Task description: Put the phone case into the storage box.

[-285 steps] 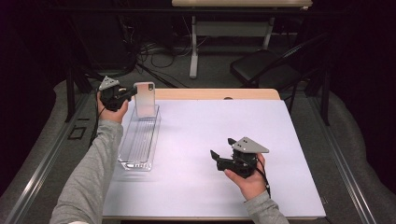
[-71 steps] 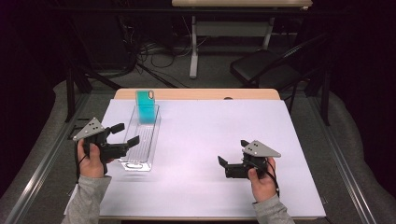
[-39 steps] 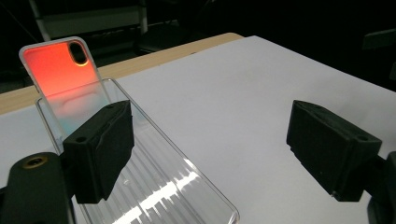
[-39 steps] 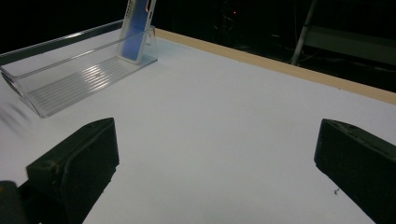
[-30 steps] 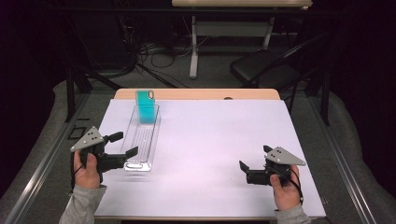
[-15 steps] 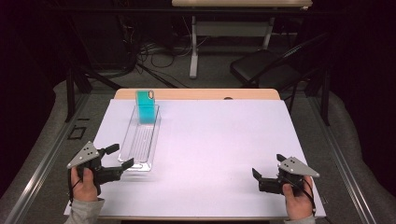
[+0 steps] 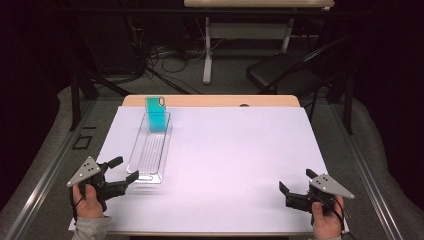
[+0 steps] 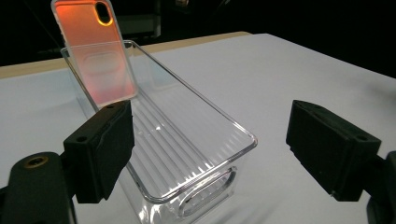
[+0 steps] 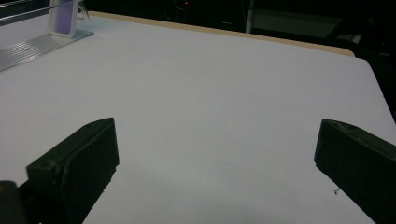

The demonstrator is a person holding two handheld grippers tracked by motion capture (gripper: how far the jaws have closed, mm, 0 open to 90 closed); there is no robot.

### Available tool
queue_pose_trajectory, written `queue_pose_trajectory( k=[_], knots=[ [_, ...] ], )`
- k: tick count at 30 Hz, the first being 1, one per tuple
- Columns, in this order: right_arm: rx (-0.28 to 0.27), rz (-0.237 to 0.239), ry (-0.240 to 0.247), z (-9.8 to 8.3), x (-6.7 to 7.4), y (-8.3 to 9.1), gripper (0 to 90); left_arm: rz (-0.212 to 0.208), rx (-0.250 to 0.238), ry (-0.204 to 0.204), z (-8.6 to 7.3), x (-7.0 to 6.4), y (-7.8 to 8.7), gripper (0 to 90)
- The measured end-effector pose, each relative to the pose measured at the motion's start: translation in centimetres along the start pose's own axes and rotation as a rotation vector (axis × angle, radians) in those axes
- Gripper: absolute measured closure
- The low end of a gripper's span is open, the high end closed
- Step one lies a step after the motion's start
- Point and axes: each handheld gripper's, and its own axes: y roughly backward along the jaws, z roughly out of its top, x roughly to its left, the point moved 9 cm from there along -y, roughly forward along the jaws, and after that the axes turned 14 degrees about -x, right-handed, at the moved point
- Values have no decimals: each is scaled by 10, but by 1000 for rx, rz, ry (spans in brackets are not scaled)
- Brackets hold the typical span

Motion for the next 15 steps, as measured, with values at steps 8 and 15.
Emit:
queue_pose_trajectory(
  k=[8, 15],
  knots=[
    [-5, -23, -16, -8, -7, -1, 0, 15, -17, 17, -7, 7, 2, 156],
    [-6, -31, -23, -13, -11, -2, 0, 19, -14, 10, -11, 10, 3, 156]
  ],
)
